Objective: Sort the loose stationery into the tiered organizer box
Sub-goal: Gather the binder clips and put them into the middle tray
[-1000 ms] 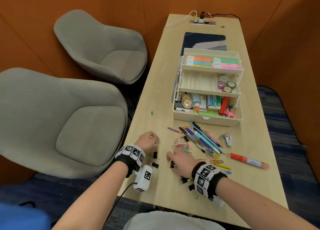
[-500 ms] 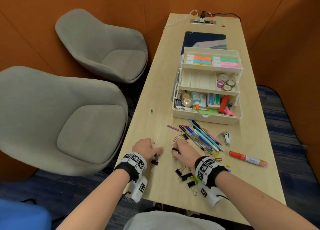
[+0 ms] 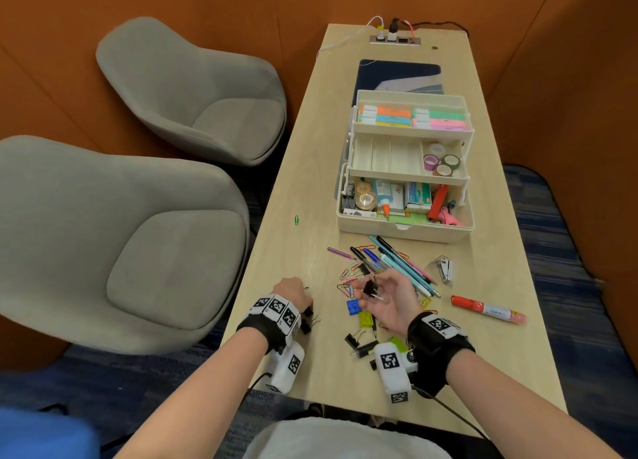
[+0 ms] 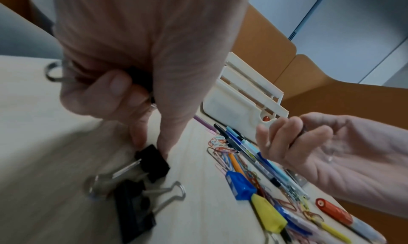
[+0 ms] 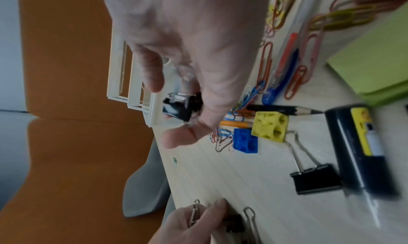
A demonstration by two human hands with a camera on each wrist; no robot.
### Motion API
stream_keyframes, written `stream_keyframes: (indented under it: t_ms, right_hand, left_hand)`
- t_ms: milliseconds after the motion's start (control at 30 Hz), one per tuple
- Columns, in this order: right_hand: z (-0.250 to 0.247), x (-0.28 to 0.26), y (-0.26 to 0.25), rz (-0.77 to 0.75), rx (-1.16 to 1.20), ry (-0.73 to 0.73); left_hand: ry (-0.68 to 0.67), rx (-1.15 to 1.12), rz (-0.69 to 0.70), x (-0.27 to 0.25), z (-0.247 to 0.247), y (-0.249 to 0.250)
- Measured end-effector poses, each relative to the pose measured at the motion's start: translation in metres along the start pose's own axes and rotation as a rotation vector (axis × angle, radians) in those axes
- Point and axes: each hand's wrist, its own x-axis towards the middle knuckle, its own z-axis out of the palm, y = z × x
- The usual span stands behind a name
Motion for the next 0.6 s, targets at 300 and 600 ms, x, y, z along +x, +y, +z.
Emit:
stream_keyframes:
  t_ms: [300,600]
  right_hand:
    - [0.002,-0.004,0.02,-0.128,-1.567,-0.124]
    - [0.0,-0.006,0.042,-0.208,-2.177,-0.156]
  left_hand:
    - [0.084,-0.127,0.165,-0.007,-0.014,-0.029]
    - [0.01,-0.125,0.347,-0.008,0.007,-0.035]
